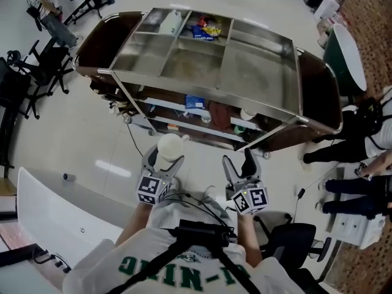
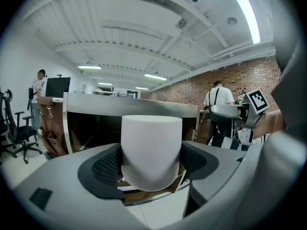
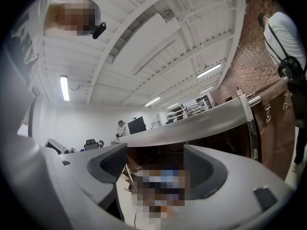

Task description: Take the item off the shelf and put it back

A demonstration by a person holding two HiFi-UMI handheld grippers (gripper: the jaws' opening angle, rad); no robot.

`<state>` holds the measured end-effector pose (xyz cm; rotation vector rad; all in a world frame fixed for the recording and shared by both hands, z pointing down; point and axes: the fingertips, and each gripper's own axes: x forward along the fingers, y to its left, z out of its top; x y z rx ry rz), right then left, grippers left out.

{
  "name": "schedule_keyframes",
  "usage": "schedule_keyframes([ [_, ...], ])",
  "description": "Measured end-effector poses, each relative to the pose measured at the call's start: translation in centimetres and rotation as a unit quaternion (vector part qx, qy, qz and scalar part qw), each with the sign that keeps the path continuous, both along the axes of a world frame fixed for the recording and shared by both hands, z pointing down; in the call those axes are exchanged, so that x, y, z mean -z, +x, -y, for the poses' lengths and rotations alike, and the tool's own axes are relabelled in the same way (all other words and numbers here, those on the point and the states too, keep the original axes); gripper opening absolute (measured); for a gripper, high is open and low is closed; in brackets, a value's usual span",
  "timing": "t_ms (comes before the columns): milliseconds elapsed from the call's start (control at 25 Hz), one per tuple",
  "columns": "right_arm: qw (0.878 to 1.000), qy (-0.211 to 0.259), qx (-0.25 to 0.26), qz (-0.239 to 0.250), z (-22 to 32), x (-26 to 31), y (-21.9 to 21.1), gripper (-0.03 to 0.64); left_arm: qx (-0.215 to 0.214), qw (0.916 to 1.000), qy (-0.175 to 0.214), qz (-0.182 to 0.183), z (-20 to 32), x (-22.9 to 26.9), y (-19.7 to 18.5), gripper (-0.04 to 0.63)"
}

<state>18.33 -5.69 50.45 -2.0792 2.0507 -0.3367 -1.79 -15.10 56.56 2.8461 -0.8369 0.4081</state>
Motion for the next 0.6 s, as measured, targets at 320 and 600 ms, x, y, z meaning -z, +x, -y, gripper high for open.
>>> schedule_keyframes([
  [320,1.0,-0.006,0.001,0.003,-0.6,-0.7,0.3,0.377,0.003,0.9999,-0.01,0.01,-0.2,-1.9,0.2,0.364],
  [600,1.0,-0.016,0.019,0.007,-0.1,-1.4,-0.4,0.377,-0.003,0.9997,-0.02,0.015,-1.0,-2.8,0.5,0.362],
])
